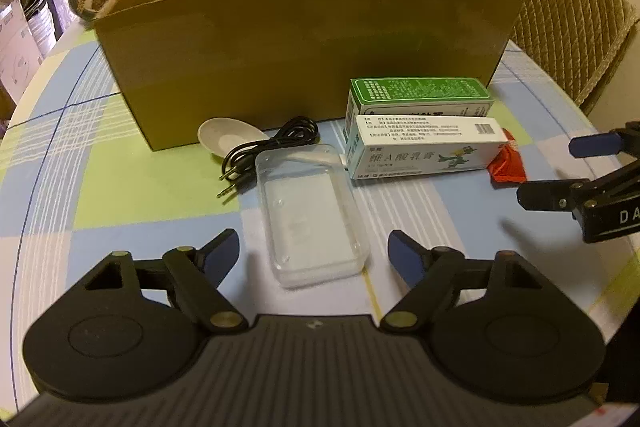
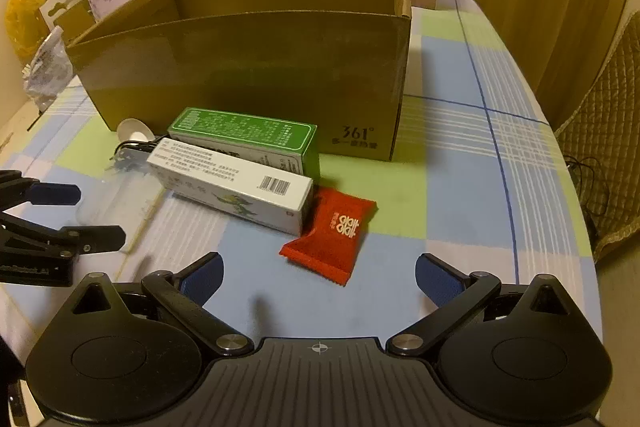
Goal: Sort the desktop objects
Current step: 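Move both tools back from the box toward the table objects, then grasp the clear plastic tray with the left tool while the right tool grasps the red candy packet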
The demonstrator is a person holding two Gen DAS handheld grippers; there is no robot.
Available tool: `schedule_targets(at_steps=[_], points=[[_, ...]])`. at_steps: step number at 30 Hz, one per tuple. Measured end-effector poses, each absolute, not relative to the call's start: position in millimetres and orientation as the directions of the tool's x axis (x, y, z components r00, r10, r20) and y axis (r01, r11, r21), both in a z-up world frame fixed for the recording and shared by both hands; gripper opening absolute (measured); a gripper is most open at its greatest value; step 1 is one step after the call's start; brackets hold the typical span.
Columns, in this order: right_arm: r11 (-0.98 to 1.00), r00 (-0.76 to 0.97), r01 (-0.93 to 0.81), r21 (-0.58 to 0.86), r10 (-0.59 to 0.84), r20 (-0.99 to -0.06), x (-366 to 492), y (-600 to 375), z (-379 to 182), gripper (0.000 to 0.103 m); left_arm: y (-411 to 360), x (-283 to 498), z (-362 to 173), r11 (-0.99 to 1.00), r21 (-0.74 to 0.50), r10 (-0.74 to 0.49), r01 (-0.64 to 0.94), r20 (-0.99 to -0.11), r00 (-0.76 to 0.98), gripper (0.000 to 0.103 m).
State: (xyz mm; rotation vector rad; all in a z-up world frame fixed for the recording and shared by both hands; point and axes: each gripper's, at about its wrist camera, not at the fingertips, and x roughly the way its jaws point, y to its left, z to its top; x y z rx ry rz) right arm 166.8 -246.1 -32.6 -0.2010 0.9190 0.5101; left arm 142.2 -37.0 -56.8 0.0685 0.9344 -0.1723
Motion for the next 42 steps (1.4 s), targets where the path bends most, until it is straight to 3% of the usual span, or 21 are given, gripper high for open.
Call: schedule_targets(at_steps=[3, 8, 18, 20, 22, 25, 31, 42], points=[[0.870, 0.493, -0.490, 0.057, 0.331, -0.805, 174, -246, -37, 0.099, -41, 149, -63, 0.983, 0.014, -0.095, 0.183, -0.813, 0.575, 0.068], [0.873, 0.473, -0.484, 0.063, 0.321, -0.820, 187, -244, -47, 0.087, -41, 156, -66, 0.983, 0.013, -0.097, 0.185, -0.817, 0.569, 0.056], [0.864, 0.466, -0.502, 0.042, 0.311, -0.828, 202, -239, -58, 0.073, -43, 163, -68, 0.981, 0.037, -0.079, 0.189, -0.816, 0.573, 0.053], [0.858, 0.478, -0.514, 0.013, 0.300, -0.825, 201, -236, -58, 0.064, -43, 164, -69, 0.980, 0.039, -0.080, 0.193, -0.819, 0.569, 0.053], [0.849, 0.481, -0.528, 0.003, 0.302, -0.823, 201, -234, -58, 0.046, -43, 164, -70, 0.979, 0.042, -0.078, 0.197, -0.822, 0.565, 0.053], [0.849, 0.481, -0.529, -0.003, 0.297, -0.825, 200, -234, -57, 0.033, -43, 161, -71, 0.978, 0.045, -0.079, 0.204, -0.823, 0.562, 0.051], [0.843, 0.456, -0.539, 0.006, 0.298, -0.839, 181, -243, -53, 0.028, -41, 148, -69, 0.975, 0.054, -0.075, 0.215, -0.833, 0.548, 0.051], [0.832, 0.393, -0.550, 0.080, 0.342, -0.854, 112, -257, -48, 0.029, -33, 80, -61, 0.965, 0.059, -0.086, 0.257, -0.851, 0.518, 0.051]])
